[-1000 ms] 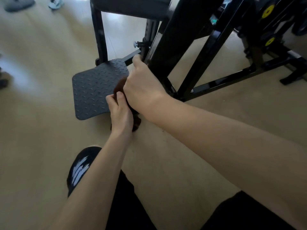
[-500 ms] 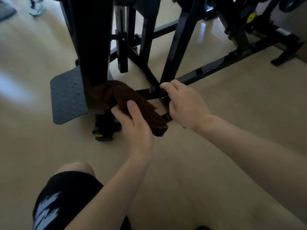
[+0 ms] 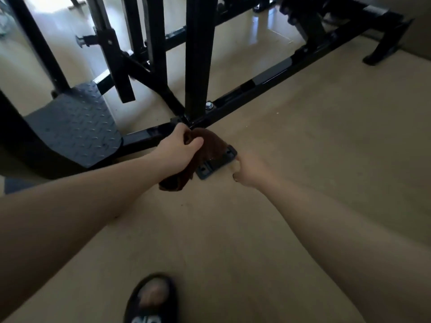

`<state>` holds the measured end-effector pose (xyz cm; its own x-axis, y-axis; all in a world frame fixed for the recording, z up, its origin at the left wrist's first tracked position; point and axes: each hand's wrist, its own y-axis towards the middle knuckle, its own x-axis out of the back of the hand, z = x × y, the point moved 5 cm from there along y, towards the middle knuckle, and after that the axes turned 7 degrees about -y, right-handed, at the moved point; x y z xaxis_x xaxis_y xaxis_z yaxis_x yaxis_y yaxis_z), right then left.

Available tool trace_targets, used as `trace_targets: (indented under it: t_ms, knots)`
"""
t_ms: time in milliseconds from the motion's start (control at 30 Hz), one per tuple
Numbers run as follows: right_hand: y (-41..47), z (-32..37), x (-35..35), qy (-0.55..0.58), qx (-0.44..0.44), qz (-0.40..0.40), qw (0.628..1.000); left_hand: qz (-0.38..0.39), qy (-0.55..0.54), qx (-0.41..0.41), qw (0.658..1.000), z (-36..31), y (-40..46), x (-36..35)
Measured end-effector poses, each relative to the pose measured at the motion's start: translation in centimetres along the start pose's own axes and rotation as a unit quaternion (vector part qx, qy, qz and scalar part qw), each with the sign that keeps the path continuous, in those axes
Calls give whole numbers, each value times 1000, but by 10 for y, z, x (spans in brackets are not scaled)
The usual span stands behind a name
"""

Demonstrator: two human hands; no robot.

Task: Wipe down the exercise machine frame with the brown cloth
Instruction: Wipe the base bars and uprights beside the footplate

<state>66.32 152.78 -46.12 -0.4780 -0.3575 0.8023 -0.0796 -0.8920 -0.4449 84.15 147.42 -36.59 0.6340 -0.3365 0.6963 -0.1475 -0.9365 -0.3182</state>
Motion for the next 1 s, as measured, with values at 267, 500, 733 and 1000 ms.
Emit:
trace_targets:
  t_ms: [267, 500, 733, 1000]
  knots:
    - [84, -29, -81, -117, -44, -33, 992, 56, 0, 22, 998, 65, 49, -70]
    - [94, -47, -112, -108, -5, -108, 988, 74, -15, 1, 997, 99, 77, -78]
    - [136, -12, 10, 189, 22, -333, 924, 65, 22, -41, 997, 97, 101, -72]
    - [187, 53, 68, 147, 136, -321, 926, 88, 152, -150, 973, 72, 114, -74]
